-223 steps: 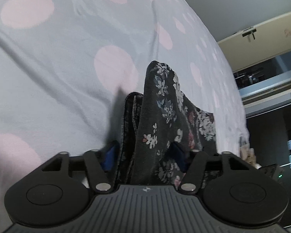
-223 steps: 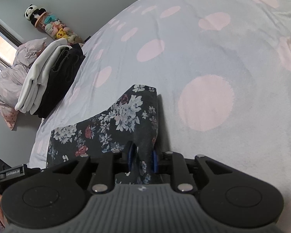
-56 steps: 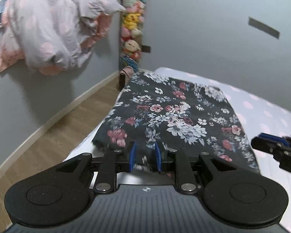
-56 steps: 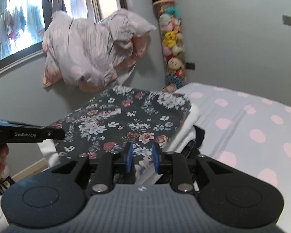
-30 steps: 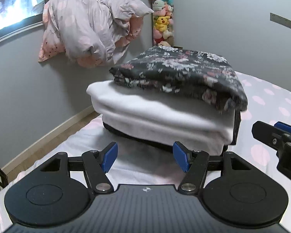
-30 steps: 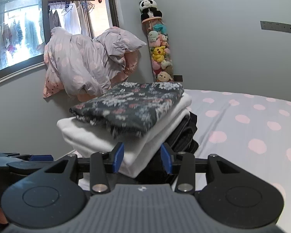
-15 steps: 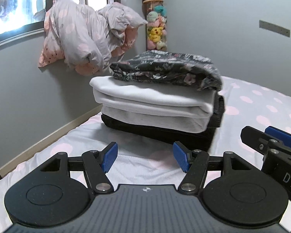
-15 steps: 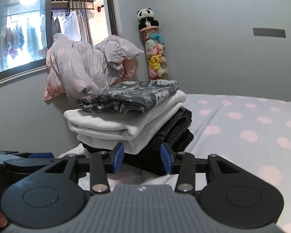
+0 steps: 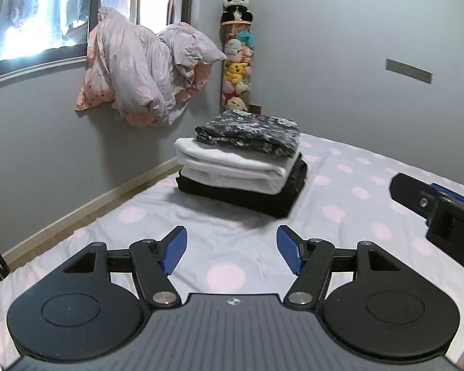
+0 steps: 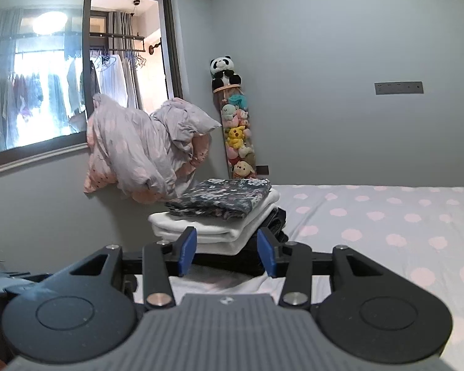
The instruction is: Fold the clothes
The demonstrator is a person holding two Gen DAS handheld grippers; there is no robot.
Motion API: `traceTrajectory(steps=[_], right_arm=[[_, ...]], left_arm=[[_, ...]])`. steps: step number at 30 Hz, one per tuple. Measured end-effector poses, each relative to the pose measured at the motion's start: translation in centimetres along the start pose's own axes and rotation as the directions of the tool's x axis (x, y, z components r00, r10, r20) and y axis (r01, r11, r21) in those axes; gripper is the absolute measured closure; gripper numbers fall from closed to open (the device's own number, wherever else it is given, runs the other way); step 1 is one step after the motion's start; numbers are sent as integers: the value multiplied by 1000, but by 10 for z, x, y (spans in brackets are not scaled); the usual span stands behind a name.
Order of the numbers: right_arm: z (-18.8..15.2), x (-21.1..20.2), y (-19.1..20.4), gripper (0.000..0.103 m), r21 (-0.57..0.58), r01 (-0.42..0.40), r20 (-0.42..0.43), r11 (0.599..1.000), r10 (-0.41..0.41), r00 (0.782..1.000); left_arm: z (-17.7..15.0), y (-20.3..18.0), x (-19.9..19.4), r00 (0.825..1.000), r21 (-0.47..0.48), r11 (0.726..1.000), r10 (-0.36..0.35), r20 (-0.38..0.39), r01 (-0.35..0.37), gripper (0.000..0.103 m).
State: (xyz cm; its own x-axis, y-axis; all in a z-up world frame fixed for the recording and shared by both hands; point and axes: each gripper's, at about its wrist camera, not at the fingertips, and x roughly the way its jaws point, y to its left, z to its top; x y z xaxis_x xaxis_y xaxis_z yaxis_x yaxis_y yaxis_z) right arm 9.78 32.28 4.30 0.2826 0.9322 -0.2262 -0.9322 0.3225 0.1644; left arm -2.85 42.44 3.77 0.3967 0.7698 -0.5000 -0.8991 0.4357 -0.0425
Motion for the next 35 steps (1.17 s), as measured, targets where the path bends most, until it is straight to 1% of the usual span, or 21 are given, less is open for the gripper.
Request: traceTrajectory(steps=[7,11,15,18,25,32,35], right_arm=[[-26,-79,20,56,-1,41,-10,999,-41,999],[-41,-117,26,56,-2,65,-25,998,-65,998],[-50,-144,31,56,-7,70,-31,997,-71,997],[-54,-157,33,56,-13,76,-35,997,-77,996],[-58,-179,37,56,-24,91,-41,996,-92,995],[-66,-183,38,56,-22,91,-42,996,-92,995],[-66,-182,38,55,-19,92,-39,996,-93,995]], left_arm=[[-35,8,-64,999,26,999,-33,-14,34,27],[-54,8,-85,998,25,998,-65,-26,66,27],[-69,4,-101,995,33,995,-93,-38,95,27],[-76,4,-110,993,29,994,-107,-45,109,27],[-84,5,-118,994,36,994,-102,-47,104,27],[-87,5,-120,994,37,994,-101,-42,103,27],[-88,6,-120,995,33,995,-98,-28,98,27]])
